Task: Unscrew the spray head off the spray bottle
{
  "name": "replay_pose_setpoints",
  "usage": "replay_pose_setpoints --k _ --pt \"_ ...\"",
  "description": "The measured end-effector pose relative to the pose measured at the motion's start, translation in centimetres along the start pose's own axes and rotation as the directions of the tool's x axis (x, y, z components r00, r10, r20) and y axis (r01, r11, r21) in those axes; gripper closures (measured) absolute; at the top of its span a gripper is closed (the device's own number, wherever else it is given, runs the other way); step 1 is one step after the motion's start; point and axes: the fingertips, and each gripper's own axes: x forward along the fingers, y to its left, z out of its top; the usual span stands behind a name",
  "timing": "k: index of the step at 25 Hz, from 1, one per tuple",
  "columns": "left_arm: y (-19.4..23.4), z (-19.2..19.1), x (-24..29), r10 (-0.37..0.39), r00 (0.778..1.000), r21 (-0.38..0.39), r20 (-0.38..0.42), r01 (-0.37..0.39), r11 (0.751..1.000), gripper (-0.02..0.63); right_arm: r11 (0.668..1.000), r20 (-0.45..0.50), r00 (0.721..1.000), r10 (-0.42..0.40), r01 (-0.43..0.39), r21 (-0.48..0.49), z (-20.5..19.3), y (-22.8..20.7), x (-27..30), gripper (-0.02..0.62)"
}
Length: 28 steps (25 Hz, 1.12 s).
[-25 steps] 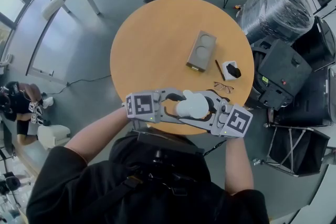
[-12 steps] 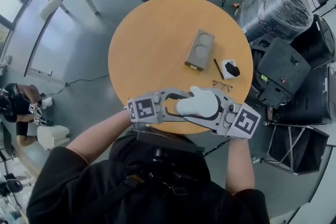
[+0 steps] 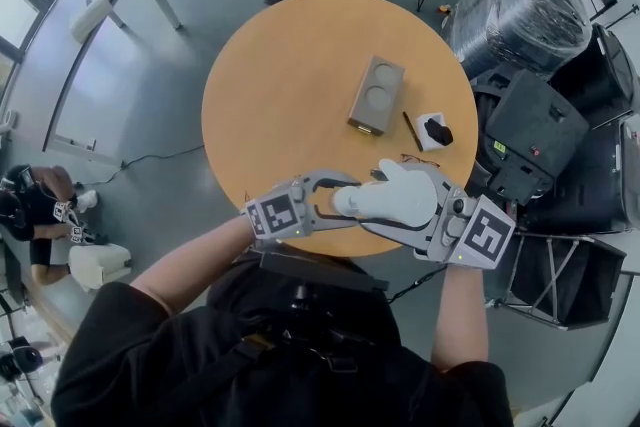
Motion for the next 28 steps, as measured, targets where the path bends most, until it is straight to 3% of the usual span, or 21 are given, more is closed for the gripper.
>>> replay_pose_setpoints --k 10,21,28 --pt "1.5 -1.9 -0.2 0.071 0.997 -0.004 -0.02 -0.071 0.997 0.295 1.0 0.027 0.999 -0.022 0.023 -0.021 2.2 0.0 -1.6 0.333" --pt "3.5 -1.7 -1.1 0.188 0.982 0.042 0.025 -0.189 0.981 0.298 0.977 -0.09 0.975 -0.204 0.209 0.045 -3.5 -5.1 -3.1 0.333" --pt "5.0 -1.9 -1.7 0.239 0.969 -0.012 0.062 -0.239 0.971 0.296 0.933 -0.177 0.932 -0.316 0.339 0.12 -8.9 -8.0 -4.0 0.333"
